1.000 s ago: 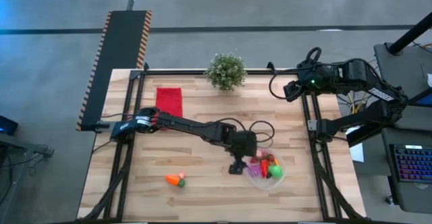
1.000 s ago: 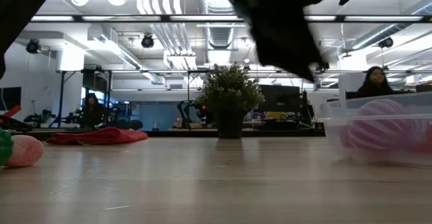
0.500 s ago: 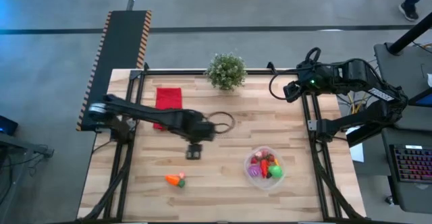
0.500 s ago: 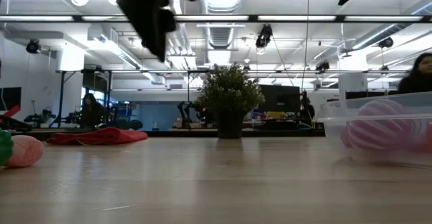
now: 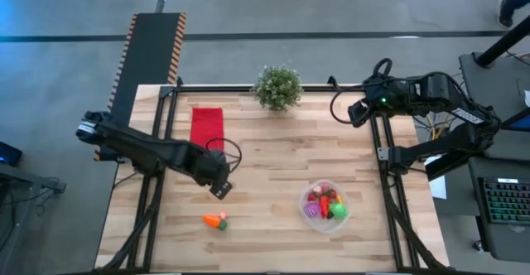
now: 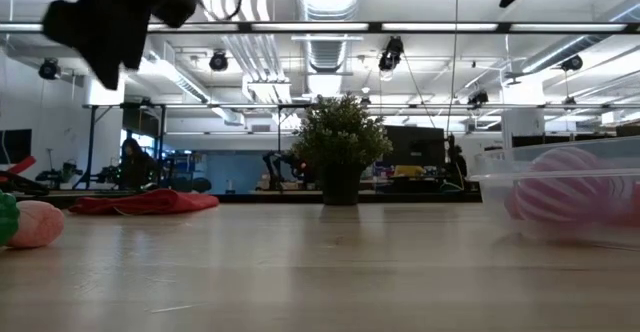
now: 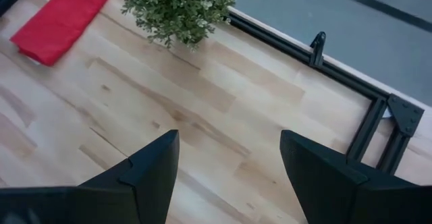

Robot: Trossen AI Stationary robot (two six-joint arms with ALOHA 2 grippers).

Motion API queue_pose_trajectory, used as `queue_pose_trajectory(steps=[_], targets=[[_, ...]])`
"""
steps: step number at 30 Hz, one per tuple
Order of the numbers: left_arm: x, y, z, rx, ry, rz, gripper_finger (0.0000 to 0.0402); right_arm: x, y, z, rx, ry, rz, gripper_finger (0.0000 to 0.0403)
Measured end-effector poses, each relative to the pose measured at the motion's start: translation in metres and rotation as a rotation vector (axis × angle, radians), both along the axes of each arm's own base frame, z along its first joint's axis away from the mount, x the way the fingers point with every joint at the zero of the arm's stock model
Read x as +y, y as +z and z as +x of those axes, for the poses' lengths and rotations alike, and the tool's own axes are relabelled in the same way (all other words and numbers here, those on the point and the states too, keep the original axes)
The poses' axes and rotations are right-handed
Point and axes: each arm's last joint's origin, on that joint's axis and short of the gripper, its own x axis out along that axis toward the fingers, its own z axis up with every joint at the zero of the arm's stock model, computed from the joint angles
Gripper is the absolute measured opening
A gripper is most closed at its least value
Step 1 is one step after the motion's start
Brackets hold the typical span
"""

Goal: Pick and placing Produce into tupperware
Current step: Put the pink peach into the transparent bin

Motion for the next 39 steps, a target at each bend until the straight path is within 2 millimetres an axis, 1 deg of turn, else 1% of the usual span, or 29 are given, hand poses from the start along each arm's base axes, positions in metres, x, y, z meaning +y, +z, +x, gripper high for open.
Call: queue_pose_trajectory(steps=[4, 9, 13, 19, 22, 28, 39], targets=[[-0.02, -0.023, 0.009, 0.091, 0.138, -0.032, 0.0205, 0.0, 0.0, 0.0, 0.022, 0.037, -0.019, 0.0249], [-0.042, -0.042, 0.026, 0.139, 0.221, -0.076, 0.0205, 0.0, 0.0, 0.0, 0.051, 0.088, -0.046, 0.0249], [-0.061, -0.054, 0.036, 0.18, 0.244, -0.088, 0.0205, 0.0, 0.0, 0.0, 0.069, 0.118, -0.062, 0.0249], [-0.083, -0.077, 0.037, 0.281, 0.234, -0.103, 0.0205, 0.0, 0.0, -0.001, 0.095, 0.164, -0.086, 0.0249], [-0.085, -0.083, 0.04, 0.282, 0.237, -0.104, 0.0205, 0.0, 0.0, -0.001, 0.103, 0.178, -0.093, 0.0249], [-0.086, -0.088, 0.047, 0.238, 0.25, -0.104, 0.0205, 0.0, 0.0, -0.001, 0.115, 0.197, -0.103, 0.0249], [-0.086, -0.107, 0.047, 0.27, 0.26, -0.078, 0.0205, 0.0, 0.0, -0.001, 0.125, 0.211, -0.11, 0.0249]])
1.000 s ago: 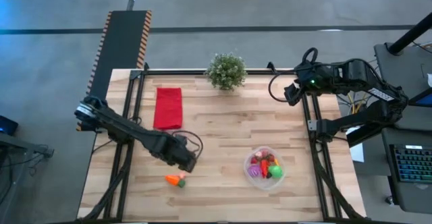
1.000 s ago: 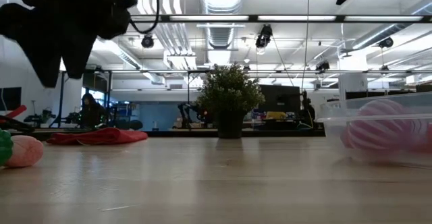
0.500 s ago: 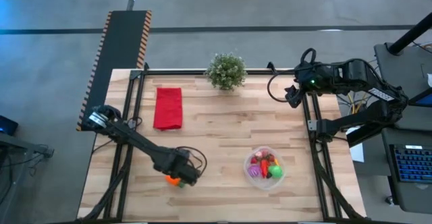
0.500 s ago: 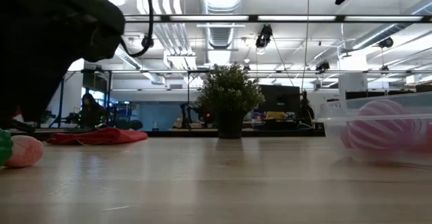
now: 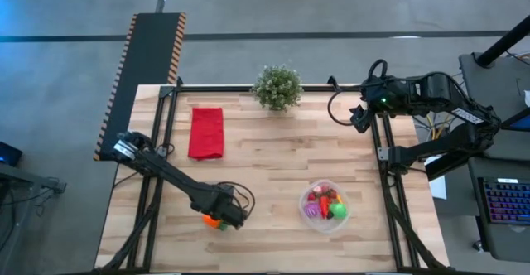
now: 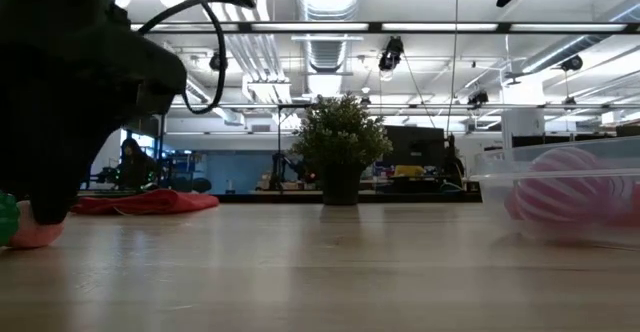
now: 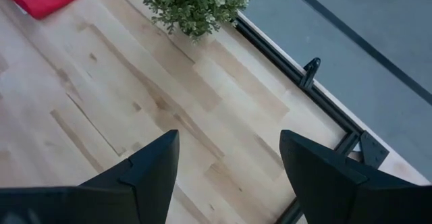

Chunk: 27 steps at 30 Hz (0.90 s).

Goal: Pick and placing Produce into tupperware
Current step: Put the pink peach into the transparent bin

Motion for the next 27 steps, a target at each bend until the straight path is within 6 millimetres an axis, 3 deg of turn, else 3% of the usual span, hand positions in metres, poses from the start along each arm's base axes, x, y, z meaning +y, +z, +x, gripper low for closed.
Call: queue_pose_trajectory(steps=[11, 21, 27], targets=[[-0.004, -0.015, 0.006, -0.004, -0.028, -0.01, 0.0199, 0.0, 0.0, 0.0, -0.001, 0.0, -0.001, 0.0249], [-0.004, -0.014, 0.007, -0.011, -0.031, -0.017, 0.0085, 0.0, 0.0, 0.0, -0.002, 0.0, -0.001, 0.0249], [0.008, 0.013, 0.019, -0.118, -0.079, -0.032, 0.0052, 0.0, 0.0, 0.0, -0.002, 0.0, -0.001, 0.0249]])
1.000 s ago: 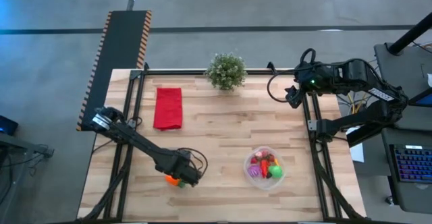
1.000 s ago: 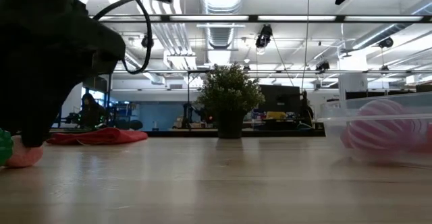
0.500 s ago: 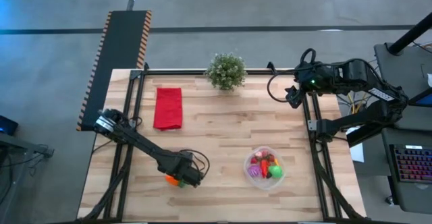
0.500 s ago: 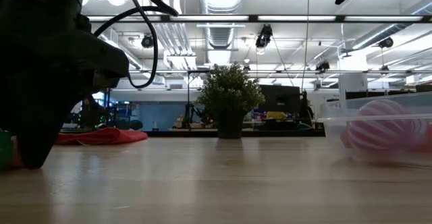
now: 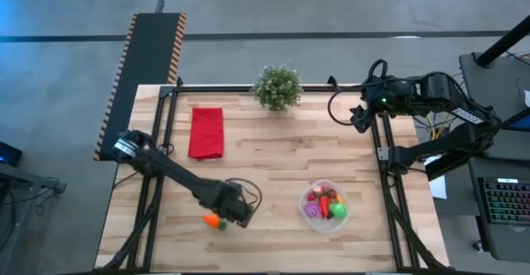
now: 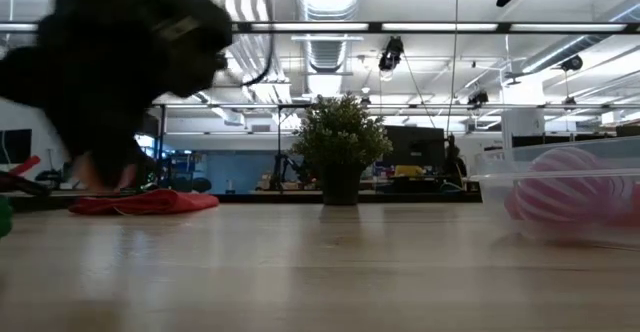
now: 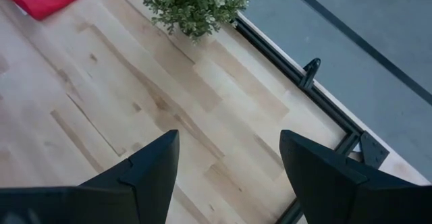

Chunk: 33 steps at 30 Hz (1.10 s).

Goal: Pick and placing Produce into tupperware
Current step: Put the pink peach into the transparent bin

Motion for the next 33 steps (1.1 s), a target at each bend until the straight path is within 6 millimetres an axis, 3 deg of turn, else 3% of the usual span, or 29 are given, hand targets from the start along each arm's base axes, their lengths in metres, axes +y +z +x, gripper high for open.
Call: queue_pose_trajectory(steps=[5, 14, 18, 25, 29, 33], targets=[[0.029, 0.036, 0.017, -0.163, -0.073, 0.071, 0.0071, 0.0, 0.0, 0.0, 0.0, -0.001, 0.0, 0.0249], [0.091, 0.087, 0.078, -0.563, -0.513, 0.247, 0.0079, 0.0, -0.001, -0.001, 0.006, -0.012, 0.008, 0.0249], [0.109, 0.089, 0.102, -0.625, -0.651, 0.237, 0.008, 0.0, -0.002, -0.003, 0.012, -0.034, 0.023, 0.0249], [0.108, 0.094, 0.149, -0.75, -0.812, 0.21, 0.008, 0.001, -0.002, -0.004, -0.005, -0.098, 0.059, 0.0249], [0.103, 0.087, 0.17, -0.789, -0.907, 0.19, 0.008, 0.001, -0.002, -0.004, -0.038, -0.15, 0.082, 0.0249], [0.101, 0.068, 0.183, -0.826, -1.003, 0.089, 0.008, 0.0, -0.002, -0.003, -0.057, -0.185, 0.096, 0.0249]])
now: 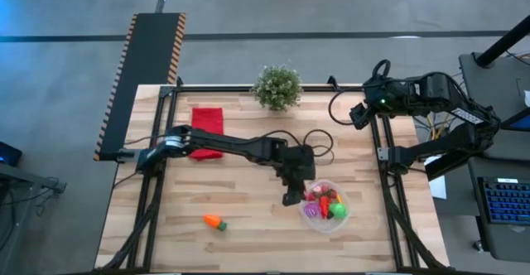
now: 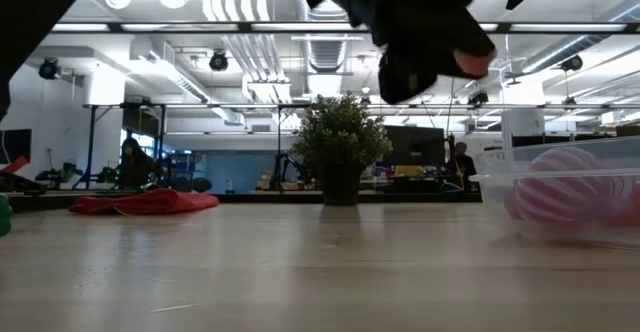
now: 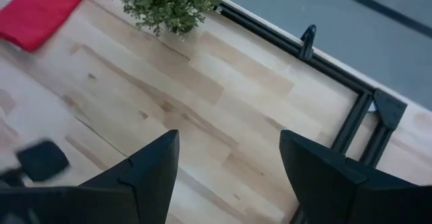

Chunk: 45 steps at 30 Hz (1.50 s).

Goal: Pick and placing Produce into tupperware
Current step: Put the pink peach into the transparent bin, then put the orange carrot into the transparent bin

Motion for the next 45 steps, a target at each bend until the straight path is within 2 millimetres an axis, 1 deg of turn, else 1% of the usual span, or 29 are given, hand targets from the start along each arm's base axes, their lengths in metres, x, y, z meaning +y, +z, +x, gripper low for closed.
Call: queue_pose_trajectory(steps=[3, 6, 10, 14, 16, 18, 20, 23, 29, 32, 35, 37, 39, 41, 43, 45], targets=[[0.0, -0.018, 0.006, 0.028, -0.069, -0.055, 0.008, 0.0, 0.0, 0.0, -0.022, -0.041, 0.018, 0.0249], [-0.001, -0.034, 0.011, 0.031, -0.099, -0.033, 0.008, 0.0, 0.0, 0.0, -0.042, -0.076, 0.039, 0.0249], [-0.001, -0.049, 0.015, 0.047, -0.104, -0.019, 0.008, 0.0, 0.0, 0.0, -0.057, -0.105, 0.053, 0.0249], [0.0, -0.052, 0.018, 0.04, -0.084, 0.023, 0.008, 0.0, 0.0, 0.0, -0.065, -0.119, 0.059, 0.0249], [0.0, -0.05, 0.018, 0.01, -0.082, 0.082, 0.0082, 0.0, 0.0, 0.0, -0.067, -0.123, 0.06, 0.0249], [-0.002, -0.043, 0.021, -0.049, -0.078, 0.129, 0.0091, 0.0, 0.0, 0.0, -0.069, -0.126, 0.062, 0.0249], [-0.005, -0.034, 0.024, -0.093, -0.075, 0.125, 0.0108, 0.0, 0.0, 0.0, -0.069, -0.126, 0.062, 0.0249], [-0.007, -0.024, 0.028, -0.134, -0.061, 0.107, 0.0145, 0.0, 0.0, 0.0, -0.069, -0.127, 0.06, 0.0249], [-0.006, -0.024, 0.029, -0.143, -0.028, 0.14, 0.0233, 0.0, 0.0, 0.0, -0.069, -0.13, 0.055, 0.0249], [-0.004, -0.024, 0.026, -0.099, -0.022, 0.151, 0.0264, 0.0, 0.0, 0.0, -0.069, -0.13, 0.055, 0.0249], [0.001, -0.021, 0.011, 0.036, -0.013, 0.213, 0.0276, 0.0, 0.0, 0.0, -0.068, -0.13, 0.054, 0.0249], [0.004, -0.019, -0.005, 0.144, -0.03, 0.301, 0.0277, 0.0, 0.0, 0.0, -0.065, -0.125, 0.051, 0.0249], [0.004, -0.014, -0.025, 0.252, -0.043, 0.441, 0.0273, 0.0, 0.0, 0.0, -0.061, -0.12, 0.045, 0.0249], [0.0, -0.012, -0.046, 0.344, -0.09, 0.6, 0.0264, -0.001, 0.0, 0.0, -0.057, -0.115, 0.04, 0.0249], [-0.008, -0.007, -0.068, 0.377, -0.166, 0.661, 0.0252, -0.001, 0.0, 0.0, -0.058, -0.115, 0.034, 0.0249], [-0.014, 0.0, -0.092, 0.365, -0.184, 0.656, 0.0239, -0.001, 0.0, 0.0, -0.055, -0.111, 0.032, 0.0249]])
